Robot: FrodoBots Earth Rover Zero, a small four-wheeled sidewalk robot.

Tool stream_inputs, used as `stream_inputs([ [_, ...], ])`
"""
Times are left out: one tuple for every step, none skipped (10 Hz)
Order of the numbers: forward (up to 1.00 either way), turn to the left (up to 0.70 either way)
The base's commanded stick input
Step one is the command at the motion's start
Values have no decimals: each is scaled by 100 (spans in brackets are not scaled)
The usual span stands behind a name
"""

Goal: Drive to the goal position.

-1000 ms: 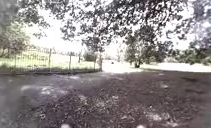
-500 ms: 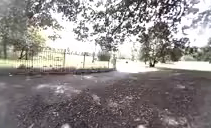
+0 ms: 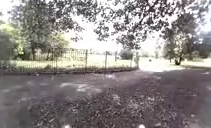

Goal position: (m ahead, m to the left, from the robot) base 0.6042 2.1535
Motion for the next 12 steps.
stream_inputs([
  [0,70],
  [0,70],
  [0,70],
  [0,70],
  [0,70],
  [0,70],
  [0,70],
  [0,70],
  [0,70],
  [0,70],
  [0,70],
  [0,70],
])
